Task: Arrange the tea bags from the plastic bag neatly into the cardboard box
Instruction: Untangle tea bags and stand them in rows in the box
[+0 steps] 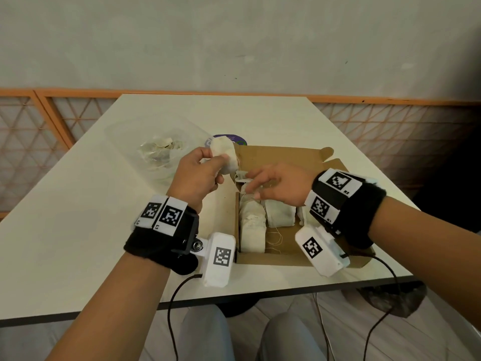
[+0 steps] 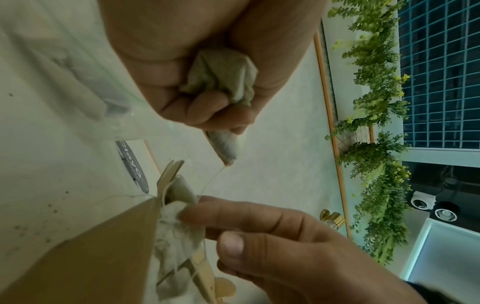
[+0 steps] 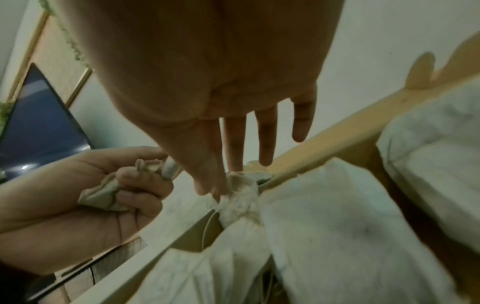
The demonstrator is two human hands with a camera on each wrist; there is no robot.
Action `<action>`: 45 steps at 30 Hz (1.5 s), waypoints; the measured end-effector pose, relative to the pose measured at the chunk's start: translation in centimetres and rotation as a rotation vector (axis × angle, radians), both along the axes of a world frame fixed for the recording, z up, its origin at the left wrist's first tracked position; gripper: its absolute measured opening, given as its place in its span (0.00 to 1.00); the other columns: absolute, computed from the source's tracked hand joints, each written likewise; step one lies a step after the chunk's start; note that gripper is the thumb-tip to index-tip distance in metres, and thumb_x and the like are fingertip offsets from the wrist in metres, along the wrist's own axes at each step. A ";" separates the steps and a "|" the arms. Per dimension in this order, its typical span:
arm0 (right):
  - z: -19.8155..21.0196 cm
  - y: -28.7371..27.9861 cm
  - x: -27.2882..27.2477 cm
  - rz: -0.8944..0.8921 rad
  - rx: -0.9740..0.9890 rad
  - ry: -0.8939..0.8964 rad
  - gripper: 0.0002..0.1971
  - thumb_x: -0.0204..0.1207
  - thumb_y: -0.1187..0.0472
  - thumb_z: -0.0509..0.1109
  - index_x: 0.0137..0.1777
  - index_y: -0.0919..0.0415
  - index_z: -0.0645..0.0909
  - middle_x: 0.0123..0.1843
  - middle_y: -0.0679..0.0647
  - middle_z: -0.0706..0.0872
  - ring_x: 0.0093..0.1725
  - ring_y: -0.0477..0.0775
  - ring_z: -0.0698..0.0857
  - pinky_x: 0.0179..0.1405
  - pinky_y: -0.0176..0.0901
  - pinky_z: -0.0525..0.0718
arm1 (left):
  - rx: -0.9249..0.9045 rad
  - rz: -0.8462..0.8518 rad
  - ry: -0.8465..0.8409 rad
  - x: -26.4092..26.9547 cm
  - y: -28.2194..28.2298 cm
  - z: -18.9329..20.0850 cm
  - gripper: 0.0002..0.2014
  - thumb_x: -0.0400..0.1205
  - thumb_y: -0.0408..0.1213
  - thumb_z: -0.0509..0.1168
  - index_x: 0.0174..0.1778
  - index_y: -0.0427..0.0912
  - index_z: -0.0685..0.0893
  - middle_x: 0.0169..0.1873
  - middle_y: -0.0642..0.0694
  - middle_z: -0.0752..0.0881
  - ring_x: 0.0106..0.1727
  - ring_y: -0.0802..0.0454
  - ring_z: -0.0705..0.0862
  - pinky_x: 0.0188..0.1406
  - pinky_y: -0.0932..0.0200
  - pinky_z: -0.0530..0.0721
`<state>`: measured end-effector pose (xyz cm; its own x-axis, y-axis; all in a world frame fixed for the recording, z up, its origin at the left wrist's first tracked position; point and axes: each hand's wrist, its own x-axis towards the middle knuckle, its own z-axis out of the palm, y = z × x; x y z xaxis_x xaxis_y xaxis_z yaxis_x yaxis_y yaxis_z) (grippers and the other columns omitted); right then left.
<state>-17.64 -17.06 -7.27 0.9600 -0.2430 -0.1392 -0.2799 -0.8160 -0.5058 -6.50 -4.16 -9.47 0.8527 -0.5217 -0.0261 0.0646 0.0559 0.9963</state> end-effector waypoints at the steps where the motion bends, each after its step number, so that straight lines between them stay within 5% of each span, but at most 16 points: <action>1: 0.1 -0.1 0.1 -0.013 -0.017 -0.003 0.16 0.76 0.60 0.70 0.64 0.56 0.83 0.73 0.50 0.76 0.73 0.50 0.73 0.71 0.39 0.65 | -0.002 -0.003 0.001 0.0 0.0 -0.1 0.13 0.80 0.32 0.66 0.32 0.46 0.71 0.28 0.46 0.78 0.18 0.59 0.73 0.23 0.64 0.68; 7: 2.4 -2.0 -0.3 -0.150 0.078 -0.191 0.14 0.77 0.58 0.70 0.62 0.52 0.83 0.63 0.50 0.84 0.62 0.47 0.80 0.61 0.34 0.69 | -0.018 0.006 0.012 0.1 0.1 -0.1 0.08 0.80 0.32 0.65 0.49 0.46 0.73 0.39 0.40 0.87 0.18 0.60 0.74 0.20 0.66 0.69; 10: 3.3 -3.4 -0.2 -0.259 0.199 -0.364 0.09 0.76 0.61 0.71 0.55 0.54 0.86 0.56 0.50 0.87 0.55 0.46 0.82 0.63 0.41 0.77 | -0.073 0.065 0.005 0.1 0.0 0.1 0.12 0.80 0.31 0.67 0.45 0.50 0.71 0.39 0.41 0.84 0.16 0.61 0.72 0.18 0.68 0.70; 16: 4.9 -4.1 -0.6 -0.294 0.474 -0.460 0.09 0.72 0.73 0.71 0.39 0.59 0.84 0.42 0.56 0.86 0.43 0.52 0.85 0.48 0.42 0.86 | -0.089 0.012 -0.118 -0.6 -0.8 1.1 0.14 0.82 0.26 0.61 0.36 0.48 0.71 0.36 0.43 0.87 0.16 0.61 0.71 0.19 0.68 0.70; 20: 5.0 -3.0 -0.8 -0.211 0.573 -0.449 0.10 0.71 0.76 0.70 0.39 0.61 0.83 0.37 0.54 0.85 0.35 0.46 0.85 0.37 0.35 0.86 | 0.058 -0.130 -0.159 -1.7 -2.2 2.0 0.17 0.81 0.22 0.56 0.36 0.46 0.84 0.30 0.52 0.82 0.18 0.63 0.76 0.23 0.68 0.71; 23: 4.6 -2.5 -0.8 -0.176 0.579 -0.453 0.11 0.72 0.77 0.69 0.39 0.61 0.83 0.37 0.53 0.85 0.34 0.45 0.85 0.37 0.36 0.86 | 0.046 -0.216 -0.044 -2.6 -2.8 2.8 0.07 0.82 0.36 0.64 0.40 0.44 0.86 0.31 0.49 0.84 0.23 0.57 0.79 0.29 0.63 0.75; 25: 4.3 -2.5 -0.8 -0.166 0.566 -0.457 0.10 0.73 0.76 0.68 0.40 0.61 0.84 0.35 0.52 0.85 0.34 0.46 0.84 0.39 0.37 0.86 | 0.065 -0.277 -0.093 -3.1 -2.8 2.8 0.11 0.81 0.43 0.66 0.36 0.43 0.86 0.29 0.48 0.84 0.23 0.57 0.79 0.27 0.64 0.75; 29: 4.2 -2.8 -1.1 -0.203 0.548 -0.475 0.09 0.74 0.74 0.69 0.42 0.60 0.84 0.26 0.43 0.84 0.30 0.40 0.83 0.32 0.32 0.83 | 0.072 -0.290 -0.243 -3.6 -2.5 2.5 0.10 0.81 0.34 0.67 0.36 0.36 0.87 0.28 0.45 0.82 0.20 0.63 0.76 0.24 0.70 0.76; 33: 3.7 -4.1 -2.0 -0.396 0.279 -0.472 0.09 0.75 0.69 0.68 0.40 0.56 0.85 0.32 0.51 0.82 0.32 0.46 0.79 0.32 0.33 0.79 | 0.073 -0.280 -0.250 -3.9 -2.0 2.7 0.07 0.81 0.29 0.66 0.38 0.33 0.87 0.19 0.54 0.80 0.16 0.63 0.74 0.17 0.74 0.69; 35: 3.6 -4.5 -2.7 -0.467 0.239 -0.477 0.06 0.77 0.64 0.67 0.47 0.56 0.85 0.38 0.51 0.82 0.38 0.50 0.82 0.39 0.41 0.82 | 0.119 -0.265 -0.297 -3.8 -1.7 2.4 0.11 0.81 0.31 0.67 0.37 0.26 0.86 0.16 0.53 0.77 0.16 0.63 0.72 0.18 0.75 0.68; 38: 3.8 -3.9 -3.6 -0.367 0.299 -0.385 0.15 0.75 0.52 0.71 0.60 0.53 0.80 0.47 0.48 0.83 0.47 0.50 0.85 0.45 0.44 0.84 | 0.113 -0.268 -0.331 -4.2 -1.9 2.4 0.15 0.80 0.34 0.68 0.40 0.21 0.85 0.23 0.46 0.78 0.20 0.61 0.74 0.23 0.74 0.71; 41: 3.4 -2.9 -4.4 -0.261 0.432 -0.309 0.10 0.72 0.57 0.74 0.53 0.55 0.83 0.43 0.53 0.86 0.38 0.44 0.83 0.36 0.36 0.81 | 0.097 -0.289 -0.329 -5.3 -2.4 2.7 0.12 0.80 0.35 0.68 0.36 0.29 0.87 0.28 0.42 0.81 0.21 0.62 0.76 0.22 0.74 0.71; 45: 2.0 -3.6 -6.1 -0.350 0.387 -0.355 0.04 0.71 0.65 0.75 0.38 0.58 0.84 0.31 0.52 0.84 0.24 0.37 0.79 0.26 0.27 0.76 | 0.121 -0.201 -0.192 -5.5 -2.5 2.0 0.08 0.81 0.38 0.67 0.35 0.43 0.86 0.34 0.48 0.85 0.23 0.62 0.79 0.25 0.68 0.72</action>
<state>-23.71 -20.70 -5.25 0.8368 -0.5466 0.0323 -0.2579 -0.4454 -0.8574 -11.98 -6.66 -7.43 0.7279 -0.6836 0.0532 -0.1280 -0.0592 0.9900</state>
